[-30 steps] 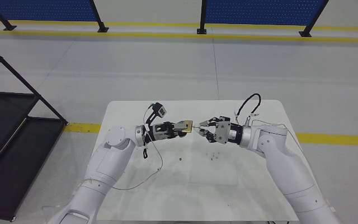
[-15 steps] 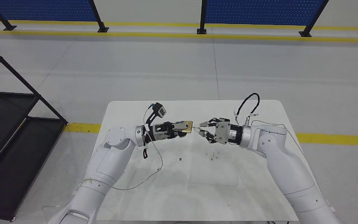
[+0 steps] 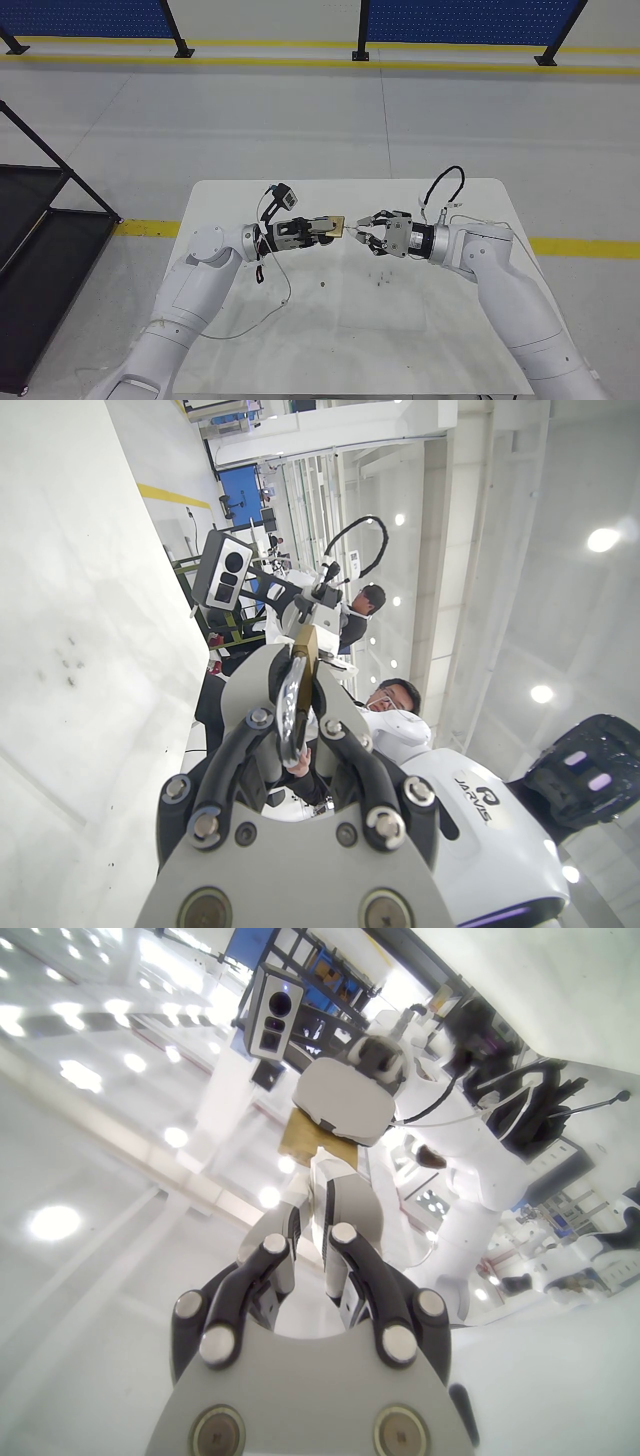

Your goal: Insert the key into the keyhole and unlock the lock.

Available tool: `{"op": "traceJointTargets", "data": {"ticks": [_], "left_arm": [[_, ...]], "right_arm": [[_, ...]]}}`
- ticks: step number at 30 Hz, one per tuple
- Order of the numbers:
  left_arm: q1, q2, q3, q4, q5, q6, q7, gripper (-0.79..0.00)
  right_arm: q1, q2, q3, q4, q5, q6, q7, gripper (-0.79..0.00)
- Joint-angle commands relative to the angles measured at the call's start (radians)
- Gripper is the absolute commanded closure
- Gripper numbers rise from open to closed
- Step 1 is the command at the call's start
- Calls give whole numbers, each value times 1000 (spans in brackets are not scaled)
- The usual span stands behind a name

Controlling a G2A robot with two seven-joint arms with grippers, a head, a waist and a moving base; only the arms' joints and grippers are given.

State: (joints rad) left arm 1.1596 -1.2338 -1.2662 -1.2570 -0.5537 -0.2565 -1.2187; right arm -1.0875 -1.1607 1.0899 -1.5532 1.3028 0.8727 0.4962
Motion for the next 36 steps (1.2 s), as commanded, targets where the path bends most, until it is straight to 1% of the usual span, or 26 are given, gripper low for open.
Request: {"op": "traceJointTargets", "data": {"ticks": [1,6,10,13,15,18,22,24,26,36], "left_arm": [[0,0,0,0,0,0,0,0],[0,0,0,0,0,0,0,0],[0,0,0,0,0,0,0,0],[0,0,0,0,0,0,0,0],[0,0,0,0,0,0,0,0],[0,0,0,0,0,0,0,0],[0,0,0,0,0,0,0,0],[0,0,0,0,0,0,0,0],[0,0,0,0,0,0,0,0],[0,0,0,0,0,0,0,0]], "right_arm": [[-1,1,0,-5,-16,-12,3,-785],[-18,12,6,-48,-133,-89,51,-785],[-44,25,31,-74,-207,-129,115,-785],[-64,37,56,-102,-285,-184,147,-785],[-80,47,77,-126,-386,-259,154,-785],[-116,60,109,-153,-494,-360,182,-785],[-162,75,140,-182,-647,-478,175,-785],[-179,79,145,-197,-704,-536,172,-785],[-190,80,147,-194,-723,-590,191,-785],[-190,80,147,-194,-723,-590,191,-785]]}}
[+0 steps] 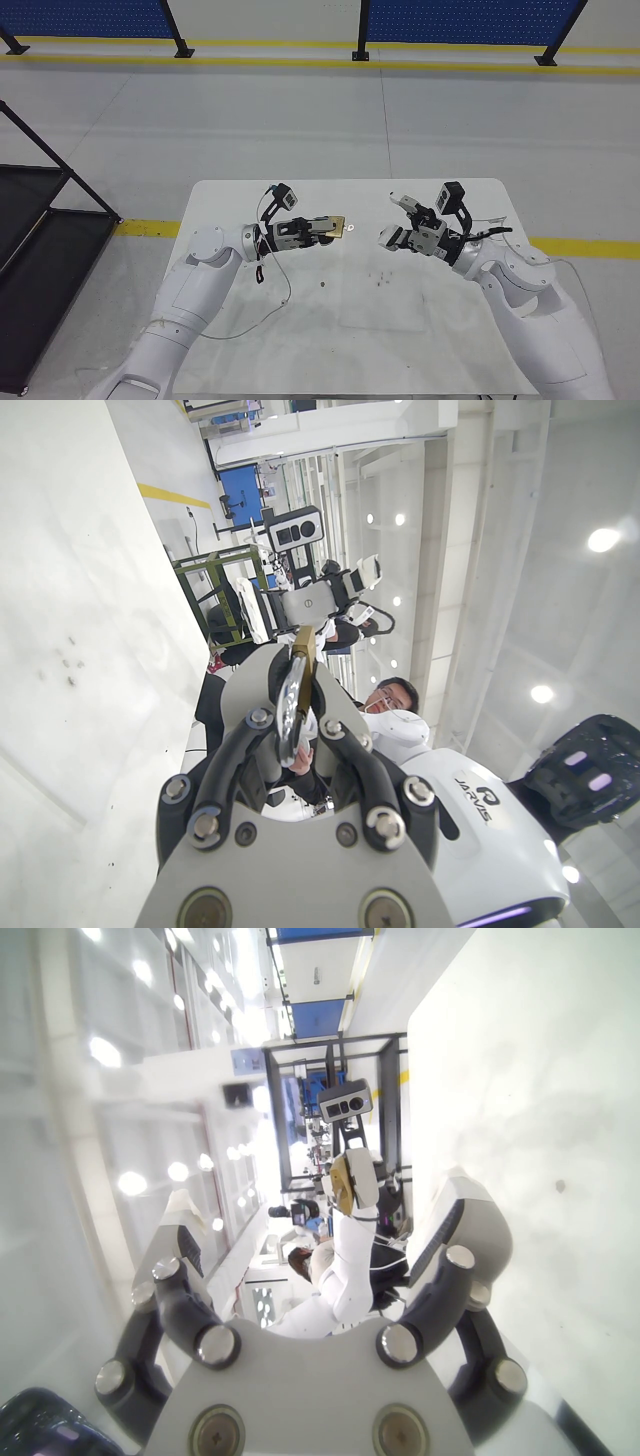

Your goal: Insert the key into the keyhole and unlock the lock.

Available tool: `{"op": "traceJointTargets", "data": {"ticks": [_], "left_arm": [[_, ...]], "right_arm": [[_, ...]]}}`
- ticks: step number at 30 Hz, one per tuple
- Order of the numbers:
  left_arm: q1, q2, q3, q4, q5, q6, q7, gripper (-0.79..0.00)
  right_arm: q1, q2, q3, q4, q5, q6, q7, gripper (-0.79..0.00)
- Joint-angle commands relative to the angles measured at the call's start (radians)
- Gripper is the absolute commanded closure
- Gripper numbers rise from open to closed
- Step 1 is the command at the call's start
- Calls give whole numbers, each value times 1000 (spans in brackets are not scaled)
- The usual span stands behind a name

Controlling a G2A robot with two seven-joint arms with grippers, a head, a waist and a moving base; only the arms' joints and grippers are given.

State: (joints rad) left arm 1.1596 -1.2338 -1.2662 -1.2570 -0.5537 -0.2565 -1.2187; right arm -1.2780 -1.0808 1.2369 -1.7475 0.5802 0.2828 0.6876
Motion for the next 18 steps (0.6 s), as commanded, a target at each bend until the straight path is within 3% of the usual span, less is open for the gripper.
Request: {"op": "traceJointTargets", "data": {"ticks": [1,5,18], "left_arm": [[0,0,0,0,0,0,0,0],[0,0,0,0,0,0,0,0],[0,0,0,0,0,0,0,0]], "right_arm": [[0,0,0,0,0,0,0,-785],[-9,1,9,-4,-15,-15,-27,-785],[-111,28,68,-129,-458,-169,-158,-785]]}}
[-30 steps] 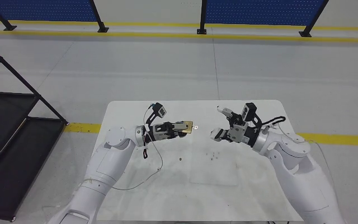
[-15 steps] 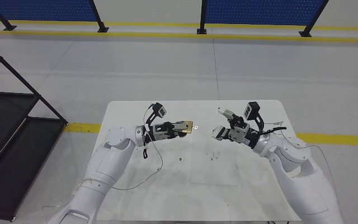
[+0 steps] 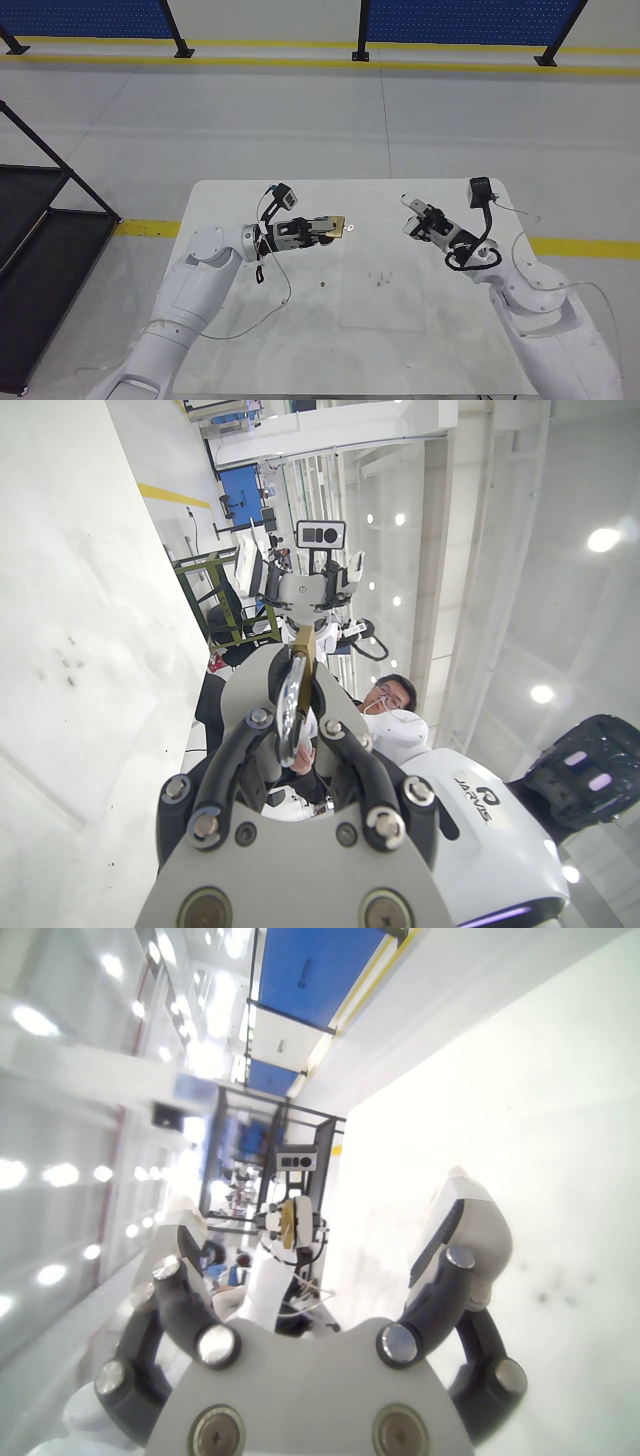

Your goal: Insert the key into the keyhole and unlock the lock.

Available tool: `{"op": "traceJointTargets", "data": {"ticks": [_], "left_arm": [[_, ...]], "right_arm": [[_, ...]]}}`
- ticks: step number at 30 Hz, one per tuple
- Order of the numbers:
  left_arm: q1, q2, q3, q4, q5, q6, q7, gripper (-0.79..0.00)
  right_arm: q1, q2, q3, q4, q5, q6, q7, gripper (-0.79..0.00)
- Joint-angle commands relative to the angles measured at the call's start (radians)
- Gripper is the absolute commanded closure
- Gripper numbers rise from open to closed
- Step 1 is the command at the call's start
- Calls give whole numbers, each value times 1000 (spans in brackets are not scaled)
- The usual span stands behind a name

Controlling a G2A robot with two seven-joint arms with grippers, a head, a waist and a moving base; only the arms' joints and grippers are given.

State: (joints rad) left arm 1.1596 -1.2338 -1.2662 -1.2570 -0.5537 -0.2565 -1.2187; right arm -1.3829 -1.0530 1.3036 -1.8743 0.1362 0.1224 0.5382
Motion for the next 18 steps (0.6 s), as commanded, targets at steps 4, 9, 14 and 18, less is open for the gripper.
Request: {"op": "traceJointTargets", "data": {"ticks": [4,9,14,18], "left_arm": [[0,0,0,0,0,0,0,0],[1,0,0,-1,2,1,7,0],[12,8,21,-13,125,62,74,0],[3,12,49,2,277,137,177,0]], "right_arm": [[-12,0,4,-4,-26,-9,-22,-785],[-12,0,4,-4,-26,-9,-22,-785],[-12,0,4,-4,-26,-9,-22,-785],[-12,0,4,-4,-26,-9,-22,-785]]}}
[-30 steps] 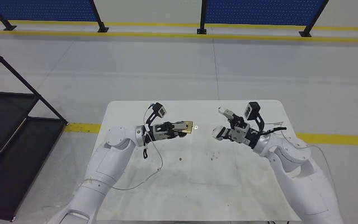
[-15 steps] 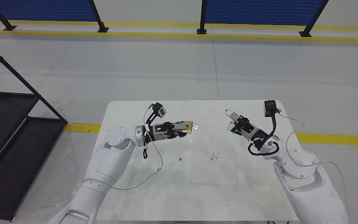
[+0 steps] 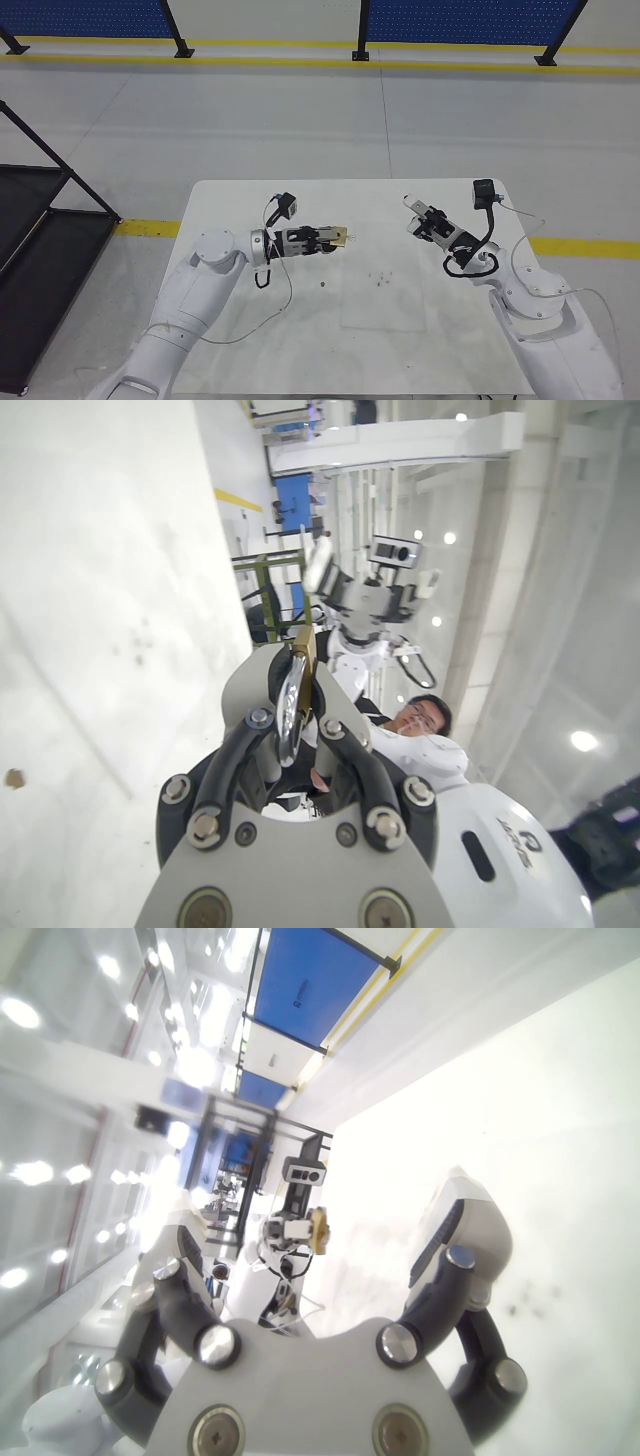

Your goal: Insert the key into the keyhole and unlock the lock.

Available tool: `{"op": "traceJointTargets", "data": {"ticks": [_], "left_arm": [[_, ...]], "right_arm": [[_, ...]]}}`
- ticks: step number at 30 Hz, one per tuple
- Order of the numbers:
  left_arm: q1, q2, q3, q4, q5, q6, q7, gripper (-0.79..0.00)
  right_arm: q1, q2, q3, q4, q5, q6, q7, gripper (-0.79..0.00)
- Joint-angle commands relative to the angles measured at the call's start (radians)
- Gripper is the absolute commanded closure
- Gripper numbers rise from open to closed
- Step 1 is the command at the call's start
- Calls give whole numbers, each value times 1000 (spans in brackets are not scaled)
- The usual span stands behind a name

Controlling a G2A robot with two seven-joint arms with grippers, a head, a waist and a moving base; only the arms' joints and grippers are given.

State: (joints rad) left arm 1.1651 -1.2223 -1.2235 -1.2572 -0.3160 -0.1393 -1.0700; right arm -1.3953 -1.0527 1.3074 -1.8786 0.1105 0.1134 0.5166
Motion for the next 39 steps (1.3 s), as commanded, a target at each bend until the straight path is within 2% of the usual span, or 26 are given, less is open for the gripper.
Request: {"op": "traceJointTargets", "data": {"ticks": [1,4,6,13,21,28,32,33,34,38,39], "left_arm": [[-8,3,14,1,91,31,52,0],[-24,10,55,-3,317,103,133,0],[-31,11,74,-8,391,146,163,0],[-35,18,101,-23,539,203,214,0],[-34,23,108,-20,575,228,207,0],[-33,28,108,-20,588,237,191,-286],[-31,30,108,-20,594,247,189,-366],[-31,30,109,-21,593,249,188,-416],[-31,31,109,-22,592,249,187,-514],[-30,33,99,-27,579,242,185,-557],[-29,34,95,-30,574,240,185,-625]], "right_arm": [[0,0,0,0,0,0,0,-785],[0,0,0,0,0,0,0,-785],[0,0,0,0,0,0,0,-785],[0,0,0,0,0,0,0,-785],[0,0,0,0,0,0,0,-785],[0,0,0,0,0,0,0,-785],[0,0,0,0,0,0,0,-785],[0,0,0,0,0,0,0,-785],[0,0,0,0,0,0,0,-785],[0,0,0,0,0,0,0,-785],[0,0,0,0,0,0,0,-785]]}}
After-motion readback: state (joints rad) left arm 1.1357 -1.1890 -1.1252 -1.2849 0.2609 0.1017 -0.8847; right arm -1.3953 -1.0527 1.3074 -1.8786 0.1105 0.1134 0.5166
